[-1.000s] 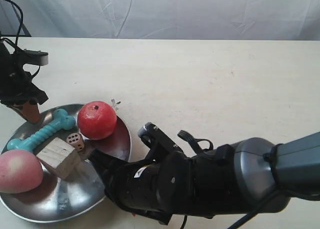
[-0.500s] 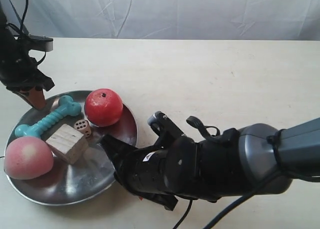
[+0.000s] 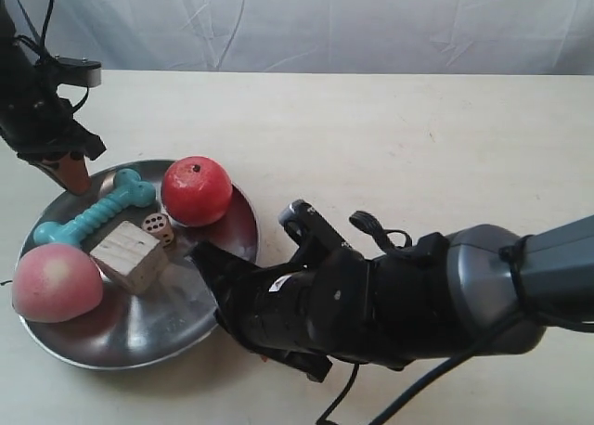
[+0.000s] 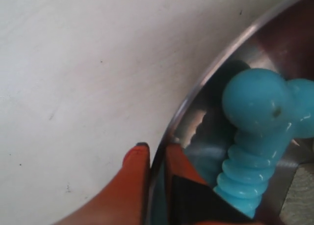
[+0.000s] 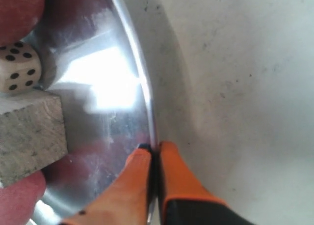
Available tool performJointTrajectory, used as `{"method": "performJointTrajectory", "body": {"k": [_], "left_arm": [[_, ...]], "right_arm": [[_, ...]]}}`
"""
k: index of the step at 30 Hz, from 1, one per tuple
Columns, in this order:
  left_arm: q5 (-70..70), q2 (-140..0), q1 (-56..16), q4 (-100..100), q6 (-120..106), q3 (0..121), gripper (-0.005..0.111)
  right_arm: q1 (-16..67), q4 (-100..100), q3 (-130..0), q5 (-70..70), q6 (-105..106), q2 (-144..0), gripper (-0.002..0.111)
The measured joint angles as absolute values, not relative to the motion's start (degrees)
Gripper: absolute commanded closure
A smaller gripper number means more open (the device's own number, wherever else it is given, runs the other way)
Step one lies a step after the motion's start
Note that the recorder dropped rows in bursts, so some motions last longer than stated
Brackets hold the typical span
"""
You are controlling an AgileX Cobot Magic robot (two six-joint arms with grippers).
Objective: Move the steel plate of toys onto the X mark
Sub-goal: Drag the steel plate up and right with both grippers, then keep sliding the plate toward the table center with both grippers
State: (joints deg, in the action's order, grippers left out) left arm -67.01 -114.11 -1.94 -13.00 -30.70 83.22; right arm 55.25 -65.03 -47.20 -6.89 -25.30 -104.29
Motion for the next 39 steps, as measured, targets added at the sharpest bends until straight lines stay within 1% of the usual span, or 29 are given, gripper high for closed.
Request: {"method": "performJointTrajectory", "body": {"k": [9, 17, 26, 31, 39], "left_arm": [[-66.91, -114.51, -2.03, -13.50, -30.23, 83.98, 0.107], [-66.69, -117.19, -4.35, -12.60, -30.23, 87.40, 0.107], [-66.80, -119.12, -5.76, -12.24, -29.34, 92.52, 0.107], [-66.57, -119.12, -5.84, -11.69, -28.91, 95.42, 0.107], [-65.93, -120.43, -5.84, -9.67, -28.33, 98.72, 0.107]], "right_arm": [[53.47, -64.52, -47.20, -5.94, -24.69, -104.16, 0.109], [53.20, -64.52, -47.20, -6.06, -24.80, -104.16, 0.109], [49.35, -64.04, -47.43, -6.06, -24.53, -104.16, 0.109], [47.61, -61.63, -49.51, -5.86, -24.29, -104.16, 0.109], [47.37, -60.58, -52.75, -5.74, -24.63, -106.30, 0.109]]}}
